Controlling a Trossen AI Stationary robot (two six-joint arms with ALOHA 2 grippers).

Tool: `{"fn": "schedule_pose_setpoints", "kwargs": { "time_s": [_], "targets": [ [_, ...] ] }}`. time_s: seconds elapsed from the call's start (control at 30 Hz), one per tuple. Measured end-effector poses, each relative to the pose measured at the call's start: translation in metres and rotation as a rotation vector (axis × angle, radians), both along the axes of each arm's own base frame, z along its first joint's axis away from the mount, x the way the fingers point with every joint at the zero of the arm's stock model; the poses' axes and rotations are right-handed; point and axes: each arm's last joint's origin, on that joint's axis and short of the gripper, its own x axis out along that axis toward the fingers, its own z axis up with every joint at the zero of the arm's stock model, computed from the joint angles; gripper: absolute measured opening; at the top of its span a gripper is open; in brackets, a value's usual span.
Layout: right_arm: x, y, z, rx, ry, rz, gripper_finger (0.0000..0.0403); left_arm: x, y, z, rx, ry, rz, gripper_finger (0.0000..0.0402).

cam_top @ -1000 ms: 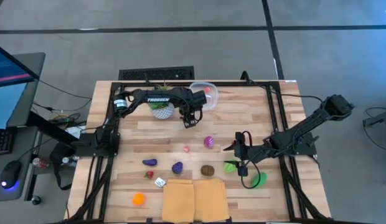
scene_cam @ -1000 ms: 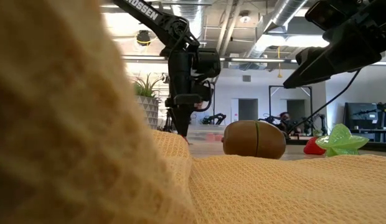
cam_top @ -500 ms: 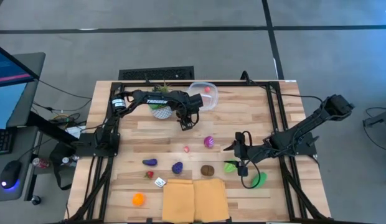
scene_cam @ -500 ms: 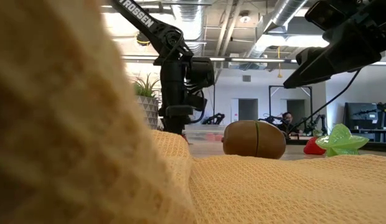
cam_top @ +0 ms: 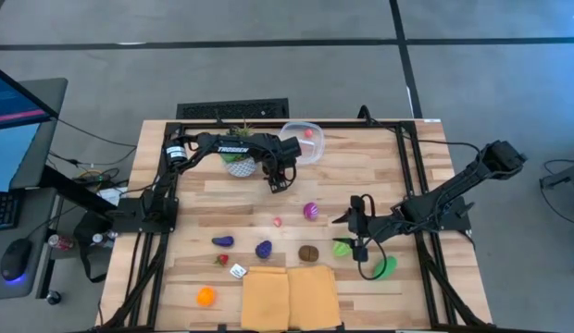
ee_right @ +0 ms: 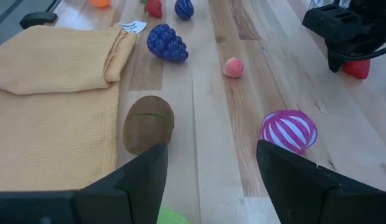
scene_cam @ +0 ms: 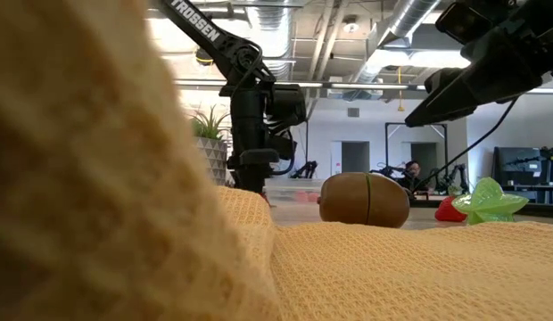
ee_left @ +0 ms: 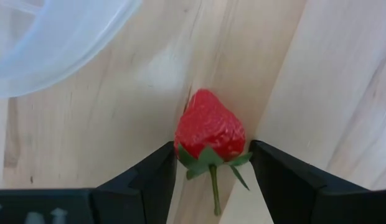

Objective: Pick and placing Produce into tupperware
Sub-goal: Put the top left strawberry into the transparent bin

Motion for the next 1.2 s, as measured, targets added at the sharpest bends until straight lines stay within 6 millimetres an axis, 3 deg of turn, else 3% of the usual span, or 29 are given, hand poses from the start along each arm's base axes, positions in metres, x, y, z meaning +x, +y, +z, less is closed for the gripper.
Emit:
{"fn": "schedule_pose_setpoints", "kwargs": {
  "time_s": [0.57, 0.93, 1.2],
  "targets": [
    [0.0000, -0.0002, 0.0000, -0.003, -0.002, -0.005, 0.0270, 0.0021, 0.0021, 0.0006, -0.008, -0.034, 0.039, 0.0200],
    [0.0000, -0.0002, 0.0000, -0.003, -0.001, -0.005, 0.0270, 0.0035, 0.0020, 0.0013, -0.006, -0.048, 0.036, 0.0133],
    [0.0000, -0.0001, 0.0000, -0.003, -0.001, -0.004, 0.0270, 0.0035, 0.0020, 0.0014, -0.006, -0.047, 0.034, 0.0143]
  ]
}}
